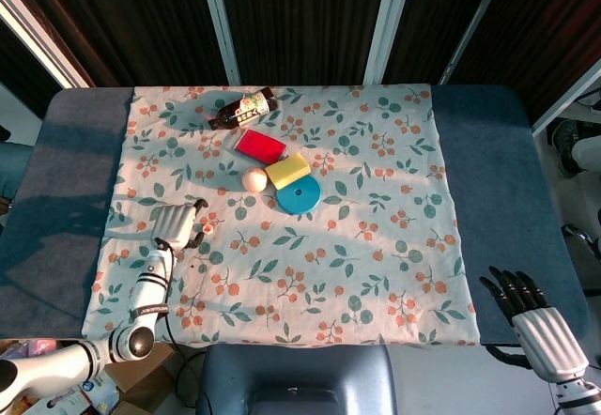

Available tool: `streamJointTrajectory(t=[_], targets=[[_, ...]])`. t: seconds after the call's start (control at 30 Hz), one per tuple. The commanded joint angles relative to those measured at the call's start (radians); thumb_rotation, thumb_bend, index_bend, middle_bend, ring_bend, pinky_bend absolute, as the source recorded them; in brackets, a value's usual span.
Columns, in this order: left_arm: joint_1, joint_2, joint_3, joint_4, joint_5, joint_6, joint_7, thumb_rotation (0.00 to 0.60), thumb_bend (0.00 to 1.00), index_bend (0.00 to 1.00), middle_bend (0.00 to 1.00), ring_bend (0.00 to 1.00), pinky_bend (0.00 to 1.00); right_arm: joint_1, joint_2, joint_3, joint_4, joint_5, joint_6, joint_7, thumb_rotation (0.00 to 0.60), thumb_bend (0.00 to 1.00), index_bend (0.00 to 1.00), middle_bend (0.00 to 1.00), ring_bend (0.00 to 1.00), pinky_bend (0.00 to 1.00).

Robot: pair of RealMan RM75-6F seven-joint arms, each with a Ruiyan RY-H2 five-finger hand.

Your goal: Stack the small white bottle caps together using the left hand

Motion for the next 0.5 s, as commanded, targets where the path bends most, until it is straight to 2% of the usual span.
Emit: streamJointTrajectory(t=[0.03,0.5], targets=[[0.0,0.0,0.011,0.007,-0.007,-0.002,0.001,0.6,0.35,0.3,1.0,1.0,1.0,0.001,-0.001,-0.001,-0.001,-0.001,-0.002,-0.002,0.6,0.18,0.0,0.0,0.0,0.0],[-0.011,-0.049,0.049,0.069,0.011,0.004,-0.014,0.6,0.35,0.34,1.0,1.0,1.0,0.001,-0.003,0.0,-0.002,0.0,-0.003,-0.002,0.6,0.18,0.0,0.0,0.0,0.0]])
